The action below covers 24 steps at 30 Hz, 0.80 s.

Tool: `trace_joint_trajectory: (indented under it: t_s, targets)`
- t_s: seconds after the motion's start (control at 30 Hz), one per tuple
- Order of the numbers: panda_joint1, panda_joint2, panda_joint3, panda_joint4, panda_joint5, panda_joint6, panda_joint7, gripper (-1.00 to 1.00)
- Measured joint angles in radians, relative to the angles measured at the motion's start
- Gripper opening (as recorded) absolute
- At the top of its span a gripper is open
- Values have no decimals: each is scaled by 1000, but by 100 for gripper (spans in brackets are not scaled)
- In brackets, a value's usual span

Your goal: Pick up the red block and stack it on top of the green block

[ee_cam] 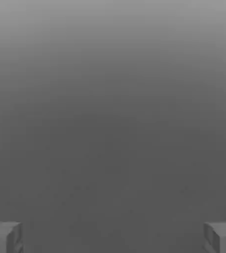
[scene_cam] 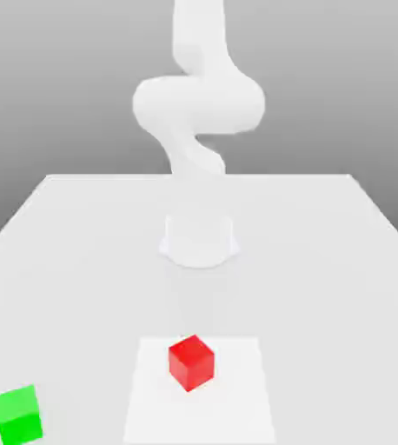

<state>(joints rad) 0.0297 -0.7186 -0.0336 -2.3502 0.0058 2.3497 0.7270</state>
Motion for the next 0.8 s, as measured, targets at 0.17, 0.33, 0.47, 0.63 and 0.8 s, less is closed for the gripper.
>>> trace_joint_trajectory:
  t_s: [0.17,0.33,0.47,0.63,0.8]
  targets:
    - [64,193,-71,-113,16,115,-171,0]
    - [116,381,-127,-222,30,227,-337,0]
    - [140,528,-152,-308,37,314,-463,0]
    - [142,705,-164,-410,10,425,-589,0]
    - [104,883,-107,-403,90,569,-673,0]
